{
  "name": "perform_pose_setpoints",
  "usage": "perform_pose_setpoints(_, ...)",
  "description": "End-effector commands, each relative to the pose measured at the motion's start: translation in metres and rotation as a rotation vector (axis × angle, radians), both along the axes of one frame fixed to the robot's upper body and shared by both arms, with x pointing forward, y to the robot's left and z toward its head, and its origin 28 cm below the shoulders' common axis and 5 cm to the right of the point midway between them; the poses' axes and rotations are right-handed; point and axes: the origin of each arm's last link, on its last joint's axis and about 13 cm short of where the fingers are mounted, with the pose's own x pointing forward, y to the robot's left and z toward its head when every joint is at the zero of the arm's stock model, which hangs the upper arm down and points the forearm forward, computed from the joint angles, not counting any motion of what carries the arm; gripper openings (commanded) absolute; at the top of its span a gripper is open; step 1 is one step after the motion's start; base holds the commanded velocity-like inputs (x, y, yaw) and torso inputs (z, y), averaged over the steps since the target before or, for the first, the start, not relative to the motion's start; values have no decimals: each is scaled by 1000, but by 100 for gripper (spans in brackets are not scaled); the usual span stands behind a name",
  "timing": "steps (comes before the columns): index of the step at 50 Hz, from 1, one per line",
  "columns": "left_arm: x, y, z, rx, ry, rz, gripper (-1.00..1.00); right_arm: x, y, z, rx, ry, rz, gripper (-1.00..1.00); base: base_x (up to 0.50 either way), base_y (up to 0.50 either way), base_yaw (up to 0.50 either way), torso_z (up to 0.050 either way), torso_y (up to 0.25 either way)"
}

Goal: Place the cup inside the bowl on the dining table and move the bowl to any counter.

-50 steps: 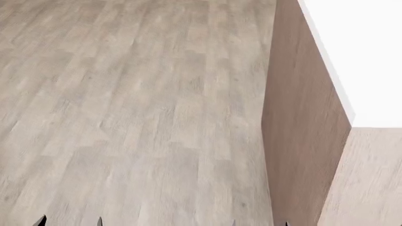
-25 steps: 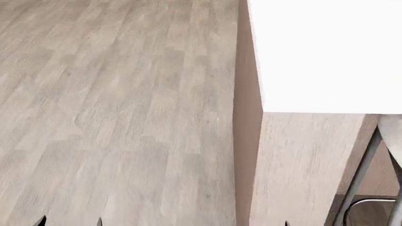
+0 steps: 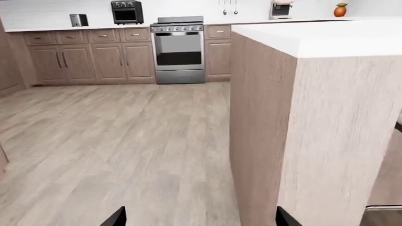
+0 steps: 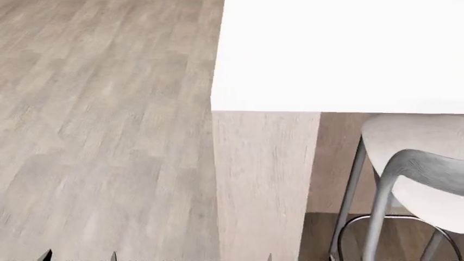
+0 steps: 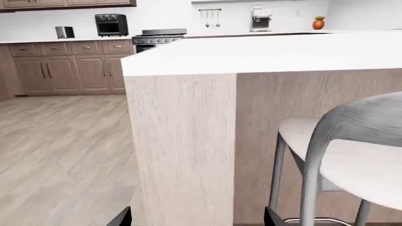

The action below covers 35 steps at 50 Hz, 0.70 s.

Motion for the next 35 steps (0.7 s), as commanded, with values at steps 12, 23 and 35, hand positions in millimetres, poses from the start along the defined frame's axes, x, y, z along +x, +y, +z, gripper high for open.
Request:
perform_pose_setpoints(12,-3,3,0,-3,-1,0,100,0,0,0,-1,1,0,100,-150,-500,0,0,0)
perform_pose_setpoints(23,-2,1,-1,-3,2,-1,100,0,1,-1,-10,6,2,100,-72,-500,0,0,0)
perform_pose_setpoints(35,-2,2,-1,-1,-3,-4,100,0,0,1,-5,-2,4,100,0,-500,0,0,0)
